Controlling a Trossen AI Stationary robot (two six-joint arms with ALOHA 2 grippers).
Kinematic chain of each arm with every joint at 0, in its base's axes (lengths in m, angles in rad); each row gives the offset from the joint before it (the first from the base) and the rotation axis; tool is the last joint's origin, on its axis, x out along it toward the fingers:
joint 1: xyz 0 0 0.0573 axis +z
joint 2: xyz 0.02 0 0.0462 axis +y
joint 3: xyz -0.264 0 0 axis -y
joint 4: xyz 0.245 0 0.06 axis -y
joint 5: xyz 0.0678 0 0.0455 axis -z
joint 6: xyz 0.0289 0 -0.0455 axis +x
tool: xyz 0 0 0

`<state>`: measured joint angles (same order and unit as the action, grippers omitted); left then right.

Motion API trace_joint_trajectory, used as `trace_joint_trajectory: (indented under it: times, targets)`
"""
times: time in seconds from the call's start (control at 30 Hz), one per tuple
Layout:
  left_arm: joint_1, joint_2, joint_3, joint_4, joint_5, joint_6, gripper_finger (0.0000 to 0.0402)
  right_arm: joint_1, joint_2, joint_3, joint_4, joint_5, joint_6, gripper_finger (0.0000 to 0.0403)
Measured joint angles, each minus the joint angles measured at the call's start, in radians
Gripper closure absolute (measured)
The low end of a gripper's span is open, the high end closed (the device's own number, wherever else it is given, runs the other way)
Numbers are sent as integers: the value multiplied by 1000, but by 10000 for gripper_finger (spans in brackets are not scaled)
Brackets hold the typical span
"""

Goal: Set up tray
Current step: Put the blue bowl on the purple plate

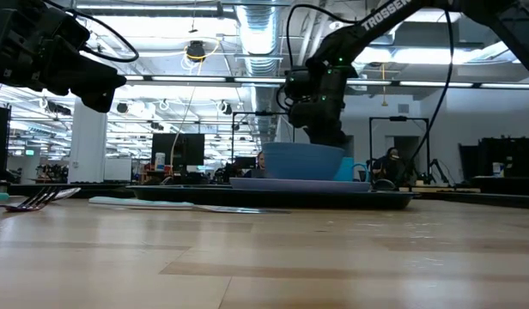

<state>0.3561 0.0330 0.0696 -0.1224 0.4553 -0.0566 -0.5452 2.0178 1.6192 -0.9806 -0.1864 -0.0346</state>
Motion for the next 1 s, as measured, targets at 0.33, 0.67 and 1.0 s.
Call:
trace_joint_trajectory:
  times: [0.33,0.67,1.0]
  targets:
    - [0,0,0,0,0,0,317,8,0,-1,20,3,18,403]
    - [0,0,0,0,0,0,317,15,-1,-1,10,4,28,403]
    - [0,0,0,0,1,0,317,15,-1,-1,3,7,48,403]
